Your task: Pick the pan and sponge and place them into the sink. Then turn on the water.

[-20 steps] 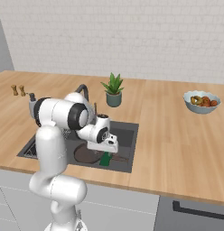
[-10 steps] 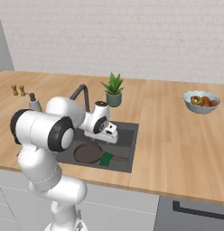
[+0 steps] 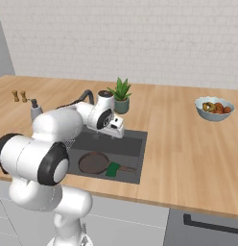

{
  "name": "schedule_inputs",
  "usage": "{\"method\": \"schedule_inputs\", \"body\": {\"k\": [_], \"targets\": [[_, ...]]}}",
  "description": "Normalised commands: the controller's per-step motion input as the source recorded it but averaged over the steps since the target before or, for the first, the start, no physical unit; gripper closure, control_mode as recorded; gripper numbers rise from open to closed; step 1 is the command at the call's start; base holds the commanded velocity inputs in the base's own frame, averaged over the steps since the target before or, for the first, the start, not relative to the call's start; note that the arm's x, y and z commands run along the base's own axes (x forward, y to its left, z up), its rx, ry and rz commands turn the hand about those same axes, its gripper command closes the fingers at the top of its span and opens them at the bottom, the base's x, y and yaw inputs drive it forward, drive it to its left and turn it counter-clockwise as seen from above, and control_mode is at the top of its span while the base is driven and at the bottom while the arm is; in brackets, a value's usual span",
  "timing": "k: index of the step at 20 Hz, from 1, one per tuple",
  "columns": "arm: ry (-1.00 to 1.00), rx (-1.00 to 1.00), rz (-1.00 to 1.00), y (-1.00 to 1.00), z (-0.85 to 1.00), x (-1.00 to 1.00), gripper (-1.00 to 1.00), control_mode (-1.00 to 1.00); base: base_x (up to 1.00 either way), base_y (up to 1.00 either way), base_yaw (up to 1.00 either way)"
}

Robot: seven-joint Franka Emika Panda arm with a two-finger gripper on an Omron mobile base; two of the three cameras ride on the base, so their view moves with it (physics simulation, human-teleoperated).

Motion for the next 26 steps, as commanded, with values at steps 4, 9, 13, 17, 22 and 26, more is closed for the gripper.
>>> {"method": "schedule_inputs", "body": {"k": [4, 9, 13, 17, 22, 26], "targets": [[-0.01, 0.0, 0.0, 0.01, 0.0, 0.0, -1.0, -1.0, 0.0, 0.0, 0.0], [-0.23, 0.18, 0.0, 0.11, 0.02, 0.22, -1.0, -1.0, 0.0, 0.0, 0.0], [-0.24, 0.29, 0.0, 0.24, 0.11, 0.44, -1.0, -1.0, 0.0, 0.0, 0.0], [-0.13, 0.27, 0.0, 0.35, 0.05, 0.44, -1.0, -1.0, 0.0, 0.0, 0.0], [0.01, 0.07, 0.0, 0.27, 0.02, 0.29, -1.0, -1.0, 0.0, 0.0, 0.0], [0.0, 0.0, 0.0, 0.11, 0.0, 0.24, -1.0, -1.0, 0.0, 0.0, 0.0]]}}
